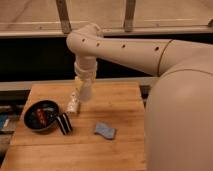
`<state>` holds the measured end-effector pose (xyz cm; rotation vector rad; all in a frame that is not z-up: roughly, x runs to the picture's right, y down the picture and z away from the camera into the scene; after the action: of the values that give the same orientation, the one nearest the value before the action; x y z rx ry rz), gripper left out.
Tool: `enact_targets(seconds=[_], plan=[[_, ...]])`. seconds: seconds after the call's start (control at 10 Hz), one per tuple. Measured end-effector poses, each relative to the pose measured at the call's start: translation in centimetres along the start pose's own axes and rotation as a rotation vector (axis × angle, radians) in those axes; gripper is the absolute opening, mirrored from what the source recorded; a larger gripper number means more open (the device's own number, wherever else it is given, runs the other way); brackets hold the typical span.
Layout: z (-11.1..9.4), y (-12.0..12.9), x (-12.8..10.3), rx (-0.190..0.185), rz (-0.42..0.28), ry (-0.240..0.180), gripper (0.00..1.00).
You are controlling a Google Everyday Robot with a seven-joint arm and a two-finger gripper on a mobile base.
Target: Place the ceramic cup over the eraser
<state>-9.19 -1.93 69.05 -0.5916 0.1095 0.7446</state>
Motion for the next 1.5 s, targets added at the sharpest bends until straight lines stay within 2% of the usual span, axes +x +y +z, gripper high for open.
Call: enact_targets(seconds=[0.3, 0.6, 1.1, 1.5], plan=[[-0.3, 2.8, 0.6, -0.015, -0.042, 0.001, 0.00], [-0.3, 5.0, 0.8, -0.066, -0.100, -0.010, 0.00], [0.0, 7.7, -0.5, -0.135, -0.197, -0.036, 0.00], [0.0, 7.8, -0.5, -0.136, -0.210, -0.033, 0.00]])
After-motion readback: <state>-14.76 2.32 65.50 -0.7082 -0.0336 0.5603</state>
